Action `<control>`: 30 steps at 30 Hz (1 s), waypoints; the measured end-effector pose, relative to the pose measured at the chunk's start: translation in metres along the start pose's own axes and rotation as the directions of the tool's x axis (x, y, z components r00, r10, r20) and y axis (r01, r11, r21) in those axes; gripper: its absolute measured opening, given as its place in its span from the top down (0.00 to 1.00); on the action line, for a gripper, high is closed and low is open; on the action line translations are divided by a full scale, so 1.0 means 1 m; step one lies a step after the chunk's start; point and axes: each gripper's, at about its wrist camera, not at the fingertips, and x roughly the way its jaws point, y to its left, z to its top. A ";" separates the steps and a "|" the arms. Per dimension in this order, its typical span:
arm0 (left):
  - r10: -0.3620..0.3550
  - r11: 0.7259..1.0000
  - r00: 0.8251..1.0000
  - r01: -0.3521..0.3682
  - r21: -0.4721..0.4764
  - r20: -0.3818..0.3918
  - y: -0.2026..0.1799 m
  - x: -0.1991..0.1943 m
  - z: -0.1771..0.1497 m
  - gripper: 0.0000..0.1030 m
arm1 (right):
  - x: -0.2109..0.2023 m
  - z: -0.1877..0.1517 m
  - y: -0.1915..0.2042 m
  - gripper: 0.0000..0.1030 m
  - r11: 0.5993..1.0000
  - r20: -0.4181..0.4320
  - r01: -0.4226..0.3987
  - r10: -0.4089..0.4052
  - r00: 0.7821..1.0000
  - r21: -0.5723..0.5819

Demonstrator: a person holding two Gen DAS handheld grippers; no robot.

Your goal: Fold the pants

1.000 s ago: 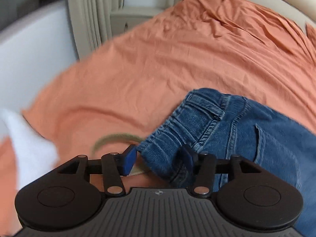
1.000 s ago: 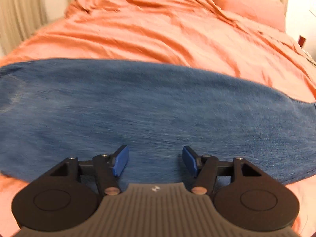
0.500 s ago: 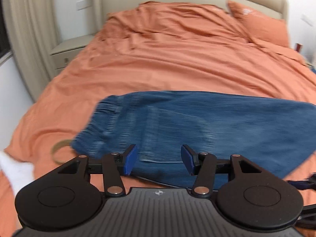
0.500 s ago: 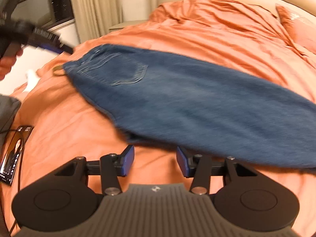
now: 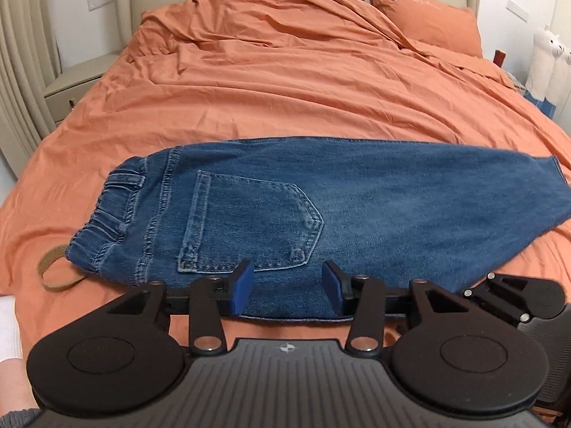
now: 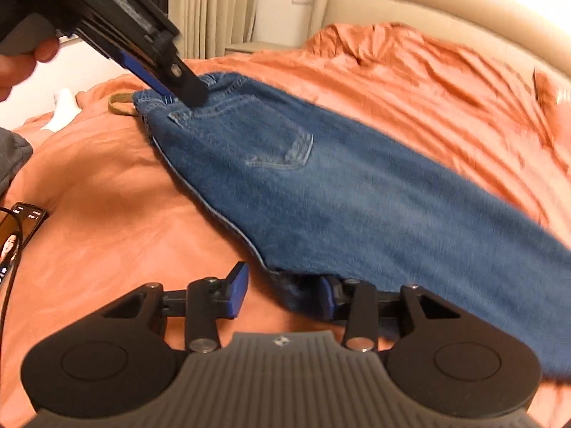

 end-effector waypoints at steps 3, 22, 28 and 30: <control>-0.022 1.000 1.000 0.022 0.013 -0.019 -0.005 0.006 -0.001 0.55 | -0.012 0.003 0.010 0.77 0.997 0.045 0.036 -0.032 0.998 -0.070; -0.130 0.986 0.987 0.138 0.090 -0.090 -0.059 0.045 -0.021 0.64 | 0.014 -0.036 0.001 0.97 0.983 -0.074 -0.028 0.042 0.996 0.180; -0.074 0.990 0.982 0.093 0.106 -0.173 -0.083 0.083 -0.043 0.69 | 0.012 -0.040 -0.006 0.98 0.967 -0.071 -0.048 0.068 0.995 0.250; -0.047 0.991 0.983 0.068 0.111 -0.179 -0.087 0.085 -0.045 0.70 | 0.010 -0.039 -0.009 0.97 0.966 -0.066 -0.052 0.071 0.995 0.254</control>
